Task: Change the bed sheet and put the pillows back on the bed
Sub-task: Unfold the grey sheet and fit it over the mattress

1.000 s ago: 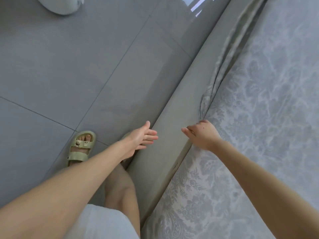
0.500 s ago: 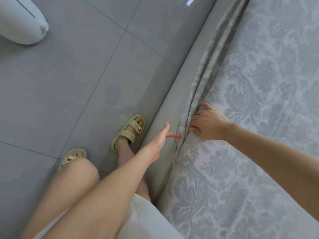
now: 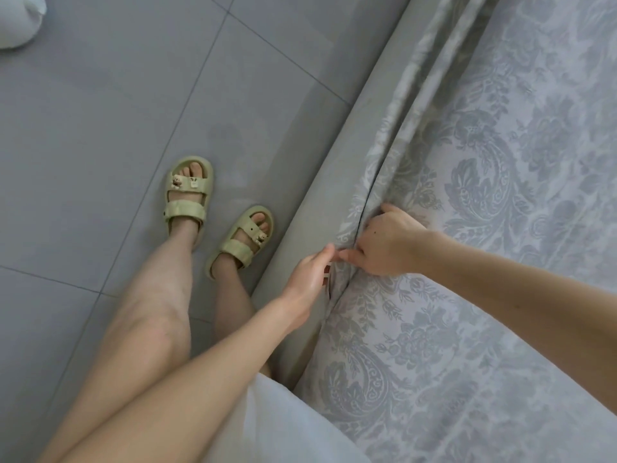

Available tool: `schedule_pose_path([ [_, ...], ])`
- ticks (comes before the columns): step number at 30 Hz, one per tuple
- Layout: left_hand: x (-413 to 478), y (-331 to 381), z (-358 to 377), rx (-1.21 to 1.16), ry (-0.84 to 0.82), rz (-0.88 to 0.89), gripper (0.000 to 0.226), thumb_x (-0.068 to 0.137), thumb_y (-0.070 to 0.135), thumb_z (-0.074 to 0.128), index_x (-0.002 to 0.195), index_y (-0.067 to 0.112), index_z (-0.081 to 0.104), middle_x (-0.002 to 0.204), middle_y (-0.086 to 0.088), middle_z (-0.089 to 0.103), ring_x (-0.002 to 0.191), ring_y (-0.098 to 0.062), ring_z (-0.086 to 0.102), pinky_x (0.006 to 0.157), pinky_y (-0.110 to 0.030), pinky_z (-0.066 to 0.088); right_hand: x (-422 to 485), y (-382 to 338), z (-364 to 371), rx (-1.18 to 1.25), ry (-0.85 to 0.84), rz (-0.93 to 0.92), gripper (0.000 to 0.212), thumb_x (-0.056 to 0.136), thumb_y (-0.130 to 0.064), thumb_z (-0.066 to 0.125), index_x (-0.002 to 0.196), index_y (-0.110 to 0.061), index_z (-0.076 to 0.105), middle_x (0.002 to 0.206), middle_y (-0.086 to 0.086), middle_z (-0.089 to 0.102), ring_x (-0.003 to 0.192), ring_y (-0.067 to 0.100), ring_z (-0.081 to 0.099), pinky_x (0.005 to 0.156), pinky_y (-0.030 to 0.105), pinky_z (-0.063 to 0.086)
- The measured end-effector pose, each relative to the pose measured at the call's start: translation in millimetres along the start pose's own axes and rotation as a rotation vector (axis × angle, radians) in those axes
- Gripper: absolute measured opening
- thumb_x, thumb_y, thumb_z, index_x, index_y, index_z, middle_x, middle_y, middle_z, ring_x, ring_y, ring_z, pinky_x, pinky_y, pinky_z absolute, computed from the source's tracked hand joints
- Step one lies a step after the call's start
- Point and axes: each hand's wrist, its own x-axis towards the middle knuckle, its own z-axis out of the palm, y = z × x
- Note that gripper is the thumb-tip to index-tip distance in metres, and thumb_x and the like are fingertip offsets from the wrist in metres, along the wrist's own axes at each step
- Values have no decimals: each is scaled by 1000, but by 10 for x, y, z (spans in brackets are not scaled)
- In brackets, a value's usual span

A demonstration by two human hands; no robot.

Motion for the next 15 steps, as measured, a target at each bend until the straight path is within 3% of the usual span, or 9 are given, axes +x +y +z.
schedule_pose_path([
  [3, -64, -27, -8, -12, -66, 15, 42, 102, 37, 32, 120, 14, 62, 117, 4, 64, 108, -9, 56, 87, -17, 43, -11, 35, -69, 15, -107, 16, 73, 98, -54, 1, 111, -14, 61, 110, 6, 65, 114, 21, 54, 110, 38, 23],
  [5, -90, -32, 99, -39, -167, 17, 39, 101, 42, 28, 113, 26, 61, 107, 14, 63, 98, 3, 56, 83, -11, 42, -107, 79, -57, 101, -122, 42, 70, 99, -53, 2, 77, -10, 53, 100, 7, 67, 108, 20, 55, 111, 37, 22],
  [7, -115, -12, 252, -99, -279, 1, 44, 90, 66, 35, 111, 37, 60, 112, 21, 62, 105, 9, 54, 98, -18, 38, -224, 144, -100, 192, -150, 73, 65, 99, -53, 3, 60, -16, 40, 72, 0, 56, 86, 17, 50, 109, 34, 24],
  [9, -61, -41, 382, -144, -373, -11, 71, 74, 84, 34, 124, 37, 55, 128, 20, 56, 121, 6, 48, 109, -24, 28, -292, 212, -156, 214, -190, 71, 57, 101, -46, 5, 66, -23, 42, 69, -2, 48, 77, 16, 44, 105, 34, 30],
  [11, 11, -1, 434, -123, -408, -85, 85, 78, 83, 15, 139, 32, 45, 140, 13, 48, 129, -3, 43, 112, -28, 27, -276, 258, -218, 255, -204, 71, 55, 102, -43, 9, 92, -18, 57, 86, 4, 56, 87, 23, 52, 97, 36, 37],
  [13, 121, 59, 438, -119, -421, -164, 91, 77, 85, 8, 135, 30, 51, 133, 6, 57, 123, -11, 52, 111, -34, 34, -179, 292, -296, 366, -177, 142, 68, 98, -54, 10, 107, -12, 62, 87, 4, 60, 96, 26, 55, 91, 35, 40],
  [15, 255, 106, 419, -80, -420, -274, 101, 73, 87, 4, 128, 23, 59, 124, -2, 64, 116, -17, 58, 107, -34, 39, -48, 327, -354, 377, -142, 182, 74, 95, -60, 7, 102, -13, 64, 82, 2, 58, 101, 25, 56, 87, 34, 39],
])
